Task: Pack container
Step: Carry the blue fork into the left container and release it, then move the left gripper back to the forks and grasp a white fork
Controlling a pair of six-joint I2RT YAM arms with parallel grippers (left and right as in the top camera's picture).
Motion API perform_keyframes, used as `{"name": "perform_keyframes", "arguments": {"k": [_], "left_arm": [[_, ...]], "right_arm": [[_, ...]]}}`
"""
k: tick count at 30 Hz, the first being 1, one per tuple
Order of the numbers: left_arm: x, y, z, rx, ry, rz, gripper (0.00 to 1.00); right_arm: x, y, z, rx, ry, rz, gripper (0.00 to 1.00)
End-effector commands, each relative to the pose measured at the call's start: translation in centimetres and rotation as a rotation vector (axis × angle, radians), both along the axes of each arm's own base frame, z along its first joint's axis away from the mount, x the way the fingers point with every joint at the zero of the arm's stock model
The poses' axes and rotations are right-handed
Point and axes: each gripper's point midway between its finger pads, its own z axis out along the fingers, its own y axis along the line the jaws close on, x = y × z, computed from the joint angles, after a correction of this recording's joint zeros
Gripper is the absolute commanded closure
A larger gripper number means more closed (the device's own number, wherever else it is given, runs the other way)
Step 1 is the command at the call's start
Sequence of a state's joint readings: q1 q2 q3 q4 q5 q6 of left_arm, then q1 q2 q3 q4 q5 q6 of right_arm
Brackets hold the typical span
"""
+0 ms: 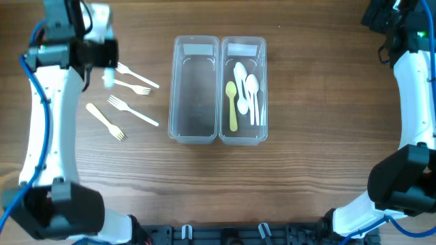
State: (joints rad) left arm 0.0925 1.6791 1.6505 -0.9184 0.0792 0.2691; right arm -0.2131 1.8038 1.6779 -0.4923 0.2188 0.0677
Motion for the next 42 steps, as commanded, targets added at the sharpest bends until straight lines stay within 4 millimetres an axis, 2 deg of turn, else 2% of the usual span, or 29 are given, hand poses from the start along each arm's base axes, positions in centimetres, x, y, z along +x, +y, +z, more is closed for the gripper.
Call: {"name": "perform_keyframes", "arguments": {"k": [1,2,5,6,8,10,12,14,15,16,17,19,20,22,23,25,26,27,28,29,30,31,32,33,34,37,38,40,42], "left_arm": [[0.5,-7.2,3.1,-0.287,-0.049,0.033,0.96],[0.4,-9.2,2.6,-0.318,-0.026,0.031,0.96],[0.2,-13.2,0.7,-0.345,0.044,0.002,0.96],[0.3,-14.2,-0.4,-0.343,0.072,-0.004,0.96],[0.4,-16.5,-4.3,-0.324,0.168,-0.037,0.96],[0.4,-17.8,-7.5,-0.313,0.247,-0.038,0.96],[0.3,-18.5,-9.8,-0.299,0.297,-0.043,0.96],[0.3,-18.6,-10.2,-0.297,0.306,-0.044,0.94],[0.5,-18.6,-10.1,-0.299,0.298,-0.045,0.84],[0.7,-19.0,-9.6,-0.321,0.281,-0.059,0.67],[1.0,-19.6,-9.0,-0.348,0.265,-0.077,0.35],[1.7,-20.2,-7.0,-0.390,0.204,-0.108,0.31],[2.2,-20.1,-5.6,-0.399,0.158,-0.113,0.22],[2.7,-19.6,-1.6,-0.420,0.052,-0.124,0.17],[2.7,-19.2,-0.2,-0.426,0.018,-0.123,0.17],[2.3,-17.2,3.4,-0.434,-0.067,-0.097,0.25],[2.0,-14.8,5.1,-0.439,-0.101,0.012,0.38],[1.1,-11.7,5.9,-0.456,-0.105,0.209,0.45],[0.1,-9.6,6.0,-0.459,-0.093,0.340,0.45],[-1.6,-6.8,5.6,-0.451,-0.065,0.519,0.41],[-4.2,-3.9,4.4,-0.437,-0.003,0.738,0.29],[-6.4,-2.5,3.1,-0.433,0.071,0.876,0.19],[-7.5,-2.1,1.9,-0.437,0.130,0.965,0.16],[-7.8,-2.0,1.1,-0.430,0.156,0.989,0.05],[-7.7,-2.0,0.5,-0.422,0.169,0.992,0.00],[-6.6,-2.0,-1.5,-0.410,0.189,0.997,0.00],[-6.5,-2.0,-2.6,-0.397,0.212,1.004,0.12],[-6.5,-1.8,-5.2,-0.373,0.269,1.067,0.28],[-6.7,-1.9,-8.1,-0.333,0.343,1.101,0.31]], "right_arm": [[0.0,-0.2,1.5,-0.008,-0.034,-0.018,0.00],[0.0,-0.2,1.5,-0.008,-0.034,-0.018,0.00],[0.0,-0.2,1.5,-0.008,-0.034,-0.018,0.00],[0.0,-0.2,1.5,-0.008,-0.034,-0.018,0.00],[0.0,-0.2,1.5,-0.008,-0.034,-0.018,0.00],[0.0,-0.2,1.5,-0.009,-0.034,-0.018,0.00],[0.0,-0.2,1.5,-0.008,-0.034,-0.018,0.00],[0.0,-0.2,1.5,-0.008,-0.034,-0.018,0.00],[-0.1,-0.2,1.5,-0.008,-0.034,-0.018,0.00],[0.0,-0.2,1.5,-0.008,-0.034,-0.018,0.00],[0.0,-0.2,1.5,-0.008,-0.034,-0.018,0.00],[0.0,-0.2,1.5,-0.008,-0.034,-0.018,0.00],[0.0,-0.2,1.5,-0.008,-0.034,-0.018,0.00],[0.0,-0.2,1.5,-0.008,-0.034,-0.018,0.00],[0.0,-0.2,1.5,-0.008,-0.034,-0.018,0.00],[0.0,-0.2,1.5,-0.008,-0.034,-0.018,0.00],[0.0,-0.2,1.5,-0.008,-0.034,-0.018,0.00],[-0.1,-0.2,1.5,-0.009,-0.034,-0.018,0.00],[0.0,-0.2,1.5,-0.008,-0.034,-0.018,0.00],[0.0,-0.2,1.5,-0.008,-0.034,-0.018,0.00],[0.0,-0.2,1.5,-0.008,-0.034,-0.018,0.00],[0.0,-0.2,1.5,-0.008,-0.034,-0.018,0.00],[0.0,-0.2,1.5,-0.008,-0.034,-0.018,0.00],[0.0,-0.2,1.5,-0.008,-0.034,-0.018,0.00],[0.0,-0.2,1.5,-0.008,-0.034,-0.018,0.00],[0.0,-0.2,1.5,-0.008,-0.034,-0.018,0.00],[0.0,-0.2,1.5,-0.008,-0.034,-0.018,0.00],[0.0,-0.2,1.5,-0.008,-0.034,-0.018,0.00],[-0.1,-0.2,1.5,-0.008,-0.034,-0.018,0.00]]}}
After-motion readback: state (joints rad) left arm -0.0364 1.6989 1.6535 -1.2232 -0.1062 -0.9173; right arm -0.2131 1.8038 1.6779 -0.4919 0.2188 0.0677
